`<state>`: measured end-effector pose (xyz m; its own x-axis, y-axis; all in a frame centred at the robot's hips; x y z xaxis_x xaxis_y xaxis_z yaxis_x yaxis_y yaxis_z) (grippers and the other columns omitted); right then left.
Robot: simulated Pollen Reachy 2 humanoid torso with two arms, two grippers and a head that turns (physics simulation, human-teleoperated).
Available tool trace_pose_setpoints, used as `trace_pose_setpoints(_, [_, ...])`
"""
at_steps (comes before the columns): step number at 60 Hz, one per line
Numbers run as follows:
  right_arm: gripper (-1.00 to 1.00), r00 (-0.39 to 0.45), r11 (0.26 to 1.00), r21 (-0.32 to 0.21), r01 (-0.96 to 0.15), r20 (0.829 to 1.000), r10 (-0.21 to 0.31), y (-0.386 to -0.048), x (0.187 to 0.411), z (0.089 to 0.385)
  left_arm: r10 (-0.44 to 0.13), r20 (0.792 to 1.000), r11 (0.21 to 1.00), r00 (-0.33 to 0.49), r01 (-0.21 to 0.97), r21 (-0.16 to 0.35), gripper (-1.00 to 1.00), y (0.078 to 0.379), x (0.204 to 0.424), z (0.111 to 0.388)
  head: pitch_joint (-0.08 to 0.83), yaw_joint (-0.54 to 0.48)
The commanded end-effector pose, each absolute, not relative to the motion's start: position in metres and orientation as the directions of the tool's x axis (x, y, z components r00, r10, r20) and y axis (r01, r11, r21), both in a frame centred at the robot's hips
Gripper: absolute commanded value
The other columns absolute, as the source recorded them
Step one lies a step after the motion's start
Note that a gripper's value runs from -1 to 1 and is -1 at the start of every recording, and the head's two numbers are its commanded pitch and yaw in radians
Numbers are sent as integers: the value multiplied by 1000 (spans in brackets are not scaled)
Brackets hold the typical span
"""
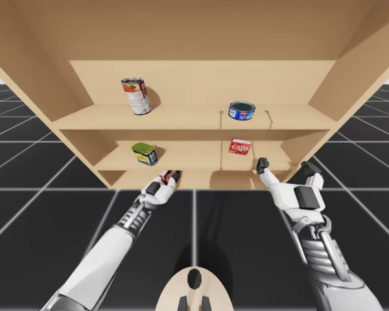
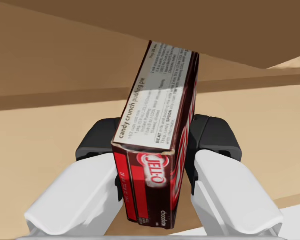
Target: Retrieve the pudding box from the shelves.
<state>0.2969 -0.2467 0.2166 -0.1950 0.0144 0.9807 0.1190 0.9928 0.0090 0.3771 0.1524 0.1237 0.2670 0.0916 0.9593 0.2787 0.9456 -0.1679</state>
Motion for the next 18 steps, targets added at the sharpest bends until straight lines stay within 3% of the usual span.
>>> trace_pose_setpoints(1, [-1000, -189, 993, 30, 117, 982, -8, -242, 297, 214, 167, 959, 905, 227, 350, -241, 1000, 114, 343, 135, 570, 155])
trace_pose_setpoints(9, [-1000, -186, 993, 22, 119, 983, 1, -241, 297, 213, 156, 961, 909, 226, 349, -230, 1000, 136, 319, 139, 569, 159])
trace_pose_setpoints(18, [-1000, -147, 993, 16, 114, 989, 1, -241, 298, 211, 128, 966, 919, 224, 340, -200, 1000, 168, 276, 143, 562, 161])
